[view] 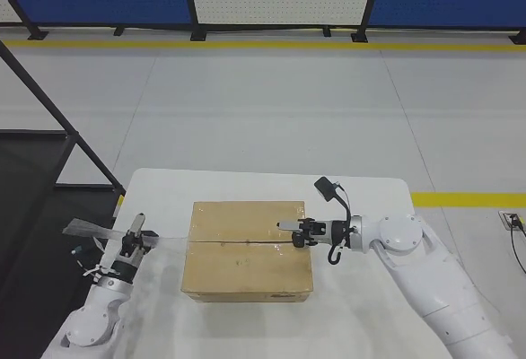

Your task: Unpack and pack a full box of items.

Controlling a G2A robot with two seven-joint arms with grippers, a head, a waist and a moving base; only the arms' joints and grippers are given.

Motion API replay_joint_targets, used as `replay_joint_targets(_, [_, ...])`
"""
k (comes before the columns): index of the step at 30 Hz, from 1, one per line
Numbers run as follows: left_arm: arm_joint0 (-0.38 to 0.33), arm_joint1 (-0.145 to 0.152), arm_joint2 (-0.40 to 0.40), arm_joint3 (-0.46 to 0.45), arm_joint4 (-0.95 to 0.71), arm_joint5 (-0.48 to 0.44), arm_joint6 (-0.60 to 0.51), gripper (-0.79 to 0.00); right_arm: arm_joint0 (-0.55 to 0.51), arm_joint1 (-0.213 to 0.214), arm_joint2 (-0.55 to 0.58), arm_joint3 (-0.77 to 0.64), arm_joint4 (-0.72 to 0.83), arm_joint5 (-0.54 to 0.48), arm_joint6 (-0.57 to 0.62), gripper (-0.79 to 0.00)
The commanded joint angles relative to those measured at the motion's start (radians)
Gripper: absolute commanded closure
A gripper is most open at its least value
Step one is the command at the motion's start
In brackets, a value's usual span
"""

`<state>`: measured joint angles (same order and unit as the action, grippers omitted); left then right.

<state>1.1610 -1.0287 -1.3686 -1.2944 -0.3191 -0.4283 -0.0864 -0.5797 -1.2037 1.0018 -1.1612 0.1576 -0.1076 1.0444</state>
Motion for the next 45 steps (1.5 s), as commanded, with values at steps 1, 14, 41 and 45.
replay_joint_targets(1, [0.026,0.001,-0.017,-0.052,0.041,0.002,0.042,-0.785,0.0,0.0,0.0,0.0,0.0,0.0,0.0,-0.785])
replay_joint_targets(14, [0.179,0.002,-0.128,-0.353,0.295,0.064,0.197,-0.785,0.0,0.0,0.0,0.0,0.0,0.0,0.0,-0.785])
replay_joint_targets(41, [0.163,-0.036,-0.01,-0.589,0.683,0.238,0.194,-0.785,0.0,0.0,0.0,0.0,0.0,0.0,0.0,-0.785])
replay_joint_targets(45, [0.139,-0.044,0.02,-0.585,0.71,0.257,0.177,-0.785,-0.014,0.001,0.003,-0.012,-0.004,-0.003,-0.024,-0.785])
